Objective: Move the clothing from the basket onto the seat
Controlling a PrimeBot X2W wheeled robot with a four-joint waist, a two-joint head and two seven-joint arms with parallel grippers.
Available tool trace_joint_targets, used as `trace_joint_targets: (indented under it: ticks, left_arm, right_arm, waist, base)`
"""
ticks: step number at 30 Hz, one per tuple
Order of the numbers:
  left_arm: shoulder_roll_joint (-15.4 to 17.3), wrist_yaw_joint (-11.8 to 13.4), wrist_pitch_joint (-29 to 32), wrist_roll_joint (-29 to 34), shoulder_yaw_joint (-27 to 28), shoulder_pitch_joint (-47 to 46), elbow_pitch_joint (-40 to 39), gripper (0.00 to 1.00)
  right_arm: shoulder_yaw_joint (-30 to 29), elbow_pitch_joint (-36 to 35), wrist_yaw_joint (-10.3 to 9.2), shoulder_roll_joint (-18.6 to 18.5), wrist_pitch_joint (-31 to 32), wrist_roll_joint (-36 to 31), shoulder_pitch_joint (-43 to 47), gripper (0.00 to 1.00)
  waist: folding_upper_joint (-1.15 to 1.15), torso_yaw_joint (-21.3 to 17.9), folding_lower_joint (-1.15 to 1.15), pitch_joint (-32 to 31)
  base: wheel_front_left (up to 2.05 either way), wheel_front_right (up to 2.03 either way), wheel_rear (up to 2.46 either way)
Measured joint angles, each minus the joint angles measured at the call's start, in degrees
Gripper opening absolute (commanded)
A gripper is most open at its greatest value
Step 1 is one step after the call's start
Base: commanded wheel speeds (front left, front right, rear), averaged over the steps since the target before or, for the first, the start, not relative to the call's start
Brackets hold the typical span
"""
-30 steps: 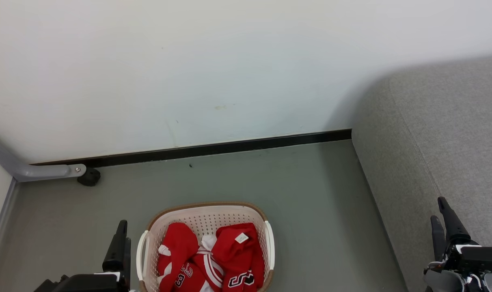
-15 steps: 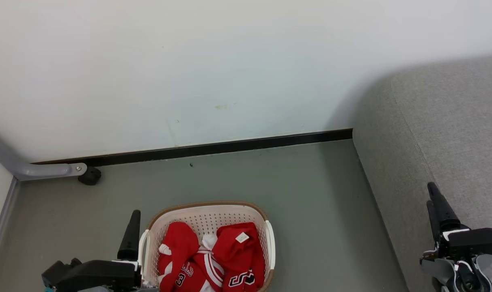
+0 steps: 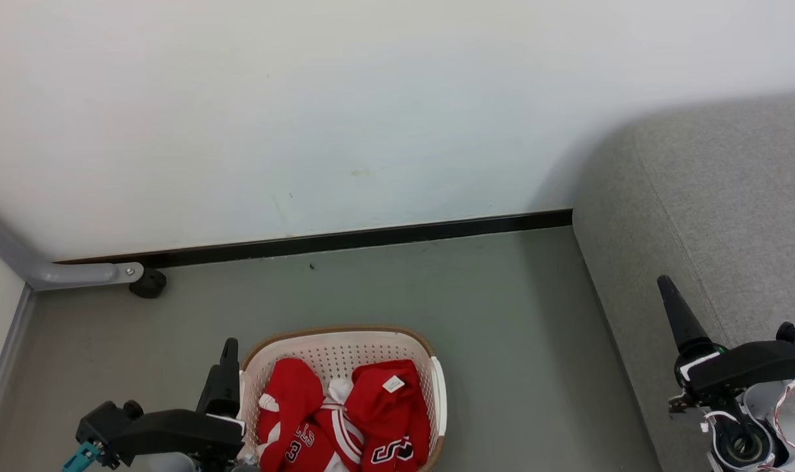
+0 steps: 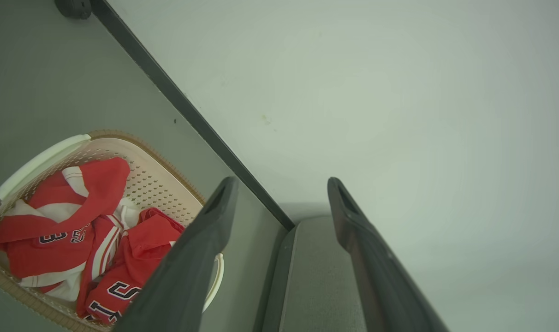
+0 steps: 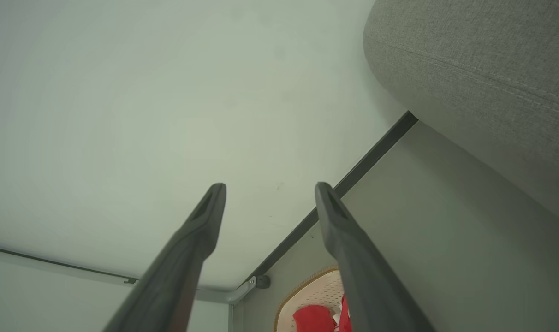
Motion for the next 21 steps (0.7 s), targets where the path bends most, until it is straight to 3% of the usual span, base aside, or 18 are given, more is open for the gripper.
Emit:
trace_joint_targets:
  ticks: [21]
  left_arm:
    - [1.9,5.1,-4.5,23.2,-6.5,-1.5,1.8,1.00]
  right_arm:
    - [12.6,8.7,0.03,-5.1,-7.6,-14.9,-6.5,1.00]
  waist:
    - [0.00,0.5,0.00,-0.2]
  base:
    - [0.00,0.00,0.00]
